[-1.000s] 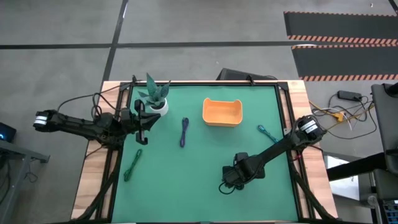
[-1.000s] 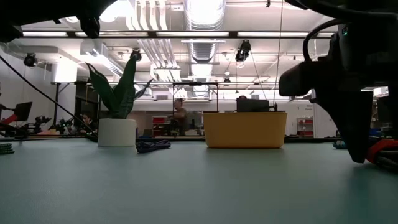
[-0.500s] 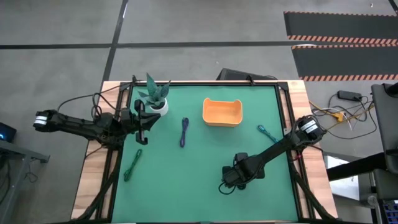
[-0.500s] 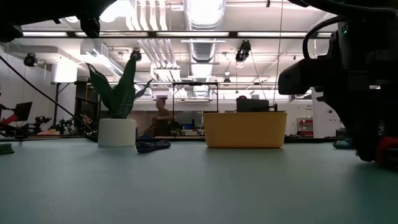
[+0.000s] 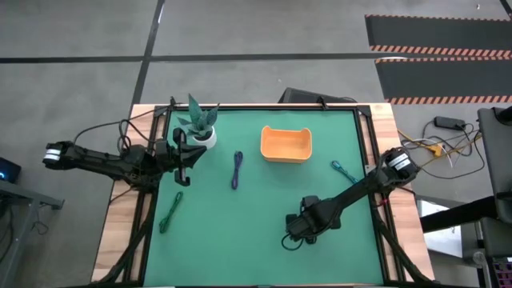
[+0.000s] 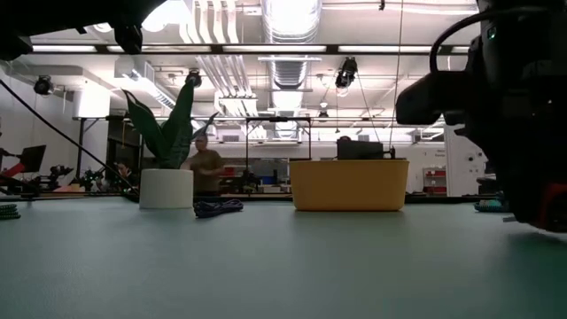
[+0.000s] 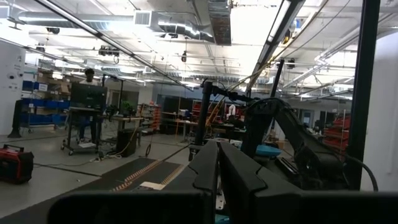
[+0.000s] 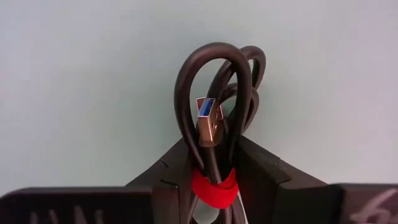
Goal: Pick and place USB-C Cables
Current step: Put the black charger cable into the yellow bin
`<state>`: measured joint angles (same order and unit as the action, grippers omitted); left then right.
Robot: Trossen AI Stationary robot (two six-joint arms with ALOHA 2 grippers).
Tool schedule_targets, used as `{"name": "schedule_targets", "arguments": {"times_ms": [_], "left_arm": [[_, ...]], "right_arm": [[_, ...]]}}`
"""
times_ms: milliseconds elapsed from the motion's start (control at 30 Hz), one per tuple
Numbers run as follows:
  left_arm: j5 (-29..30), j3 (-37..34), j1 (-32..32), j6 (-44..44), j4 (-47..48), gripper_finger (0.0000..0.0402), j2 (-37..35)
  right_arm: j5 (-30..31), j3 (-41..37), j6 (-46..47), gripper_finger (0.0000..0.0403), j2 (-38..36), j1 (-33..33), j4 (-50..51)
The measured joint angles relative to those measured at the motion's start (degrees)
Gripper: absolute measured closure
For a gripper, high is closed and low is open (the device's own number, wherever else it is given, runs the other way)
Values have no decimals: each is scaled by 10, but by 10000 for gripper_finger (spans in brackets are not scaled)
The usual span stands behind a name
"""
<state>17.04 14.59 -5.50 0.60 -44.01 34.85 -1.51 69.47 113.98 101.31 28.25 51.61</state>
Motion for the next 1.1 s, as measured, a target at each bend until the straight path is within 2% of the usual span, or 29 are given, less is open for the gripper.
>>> {"name": "schedule_targets", "arguments": {"times_ms": [533, 900, 1100], "left_arm": [[0, 0, 0, 0, -5, 400, 0], [2, 0, 0, 0, -2, 400, 5], [2, 0, 0, 4, 3, 400, 14]], "right_arm": [[21, 3, -119, 312, -59, -1, 28], [93, 40, -198, 312, -64, -5, 31], [118, 72, -275, 312, -64, -28, 30]]}}
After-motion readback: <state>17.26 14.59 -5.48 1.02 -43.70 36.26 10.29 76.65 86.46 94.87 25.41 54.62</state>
